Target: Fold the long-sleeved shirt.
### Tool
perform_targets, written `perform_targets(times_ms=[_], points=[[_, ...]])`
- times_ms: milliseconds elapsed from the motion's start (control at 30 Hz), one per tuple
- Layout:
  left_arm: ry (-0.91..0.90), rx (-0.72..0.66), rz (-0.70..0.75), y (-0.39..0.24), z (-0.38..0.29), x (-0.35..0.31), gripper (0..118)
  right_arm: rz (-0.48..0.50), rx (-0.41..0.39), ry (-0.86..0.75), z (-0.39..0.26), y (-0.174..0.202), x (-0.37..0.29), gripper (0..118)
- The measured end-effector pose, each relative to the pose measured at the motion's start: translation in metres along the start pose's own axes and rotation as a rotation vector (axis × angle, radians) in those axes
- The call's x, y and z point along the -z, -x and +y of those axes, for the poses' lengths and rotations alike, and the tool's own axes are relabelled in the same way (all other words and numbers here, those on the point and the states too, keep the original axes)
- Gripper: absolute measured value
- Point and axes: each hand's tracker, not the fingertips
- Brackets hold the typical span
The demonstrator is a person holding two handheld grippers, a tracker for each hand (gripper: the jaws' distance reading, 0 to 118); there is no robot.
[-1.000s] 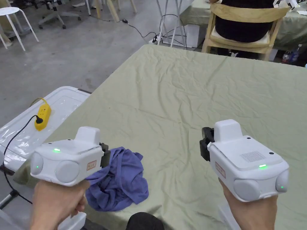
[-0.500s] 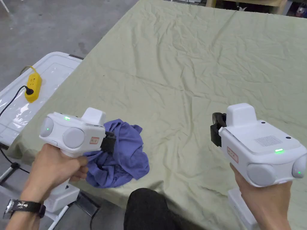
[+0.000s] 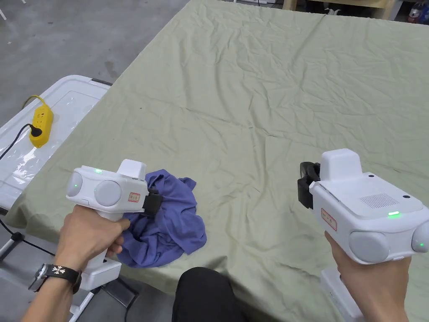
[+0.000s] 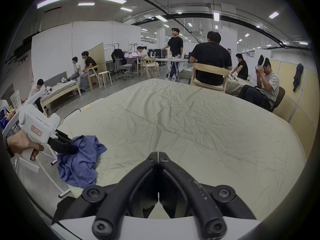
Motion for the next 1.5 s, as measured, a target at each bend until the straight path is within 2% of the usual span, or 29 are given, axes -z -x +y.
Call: perform_targets(times_ms=[133,267,433,600,733,867,1033,1267,1500], points=[[-0.064,-0.05,-0.003,-0.001,-0.011,-0.011,20,-0.001,0.006,-0.008,0.001,0.0,-0.004,2],[-0.116,-0.088,-0.006,-0.005,-0.021,-0.025,18,-0.002,0.004,-0.02,0.002,0.0,-0.013,2],[-0.298,-0.06,-0.01,-0.026,-0.022,-0.068,16,-0.015,0.012,-0.06,0.008,-0.007,-0.034,2],[-0.471,0.082,0.033,-0.062,0.001,-0.124,15,-0.054,0.03,-0.123,0.015,-0.023,-0.064,2],[-0.593,0.053,-0.044,-0.076,0.038,-0.17,15,-0.097,0.049,-0.168,0.02,-0.041,-0.09,2],[-0.754,0.098,-0.098,-0.102,0.075,-0.221,15,-0.149,0.077,-0.199,0.021,-0.062,-0.113,2],[-0.864,0.145,-0.193,-0.145,0.121,-0.277,15,-0.22,0.128,-0.228,0.017,-0.089,-0.139,2],[-0.911,0.215,-0.313,-0.201,0.17,-0.3,15,-0.307,0.171,-0.239,0.004,-0.126,-0.167,2],[-0.9,0.292,-0.447,-0.28,0.192,-0.29,15,-0.401,0.242,-0.234,-0.022,-0.171,-0.192,2]])
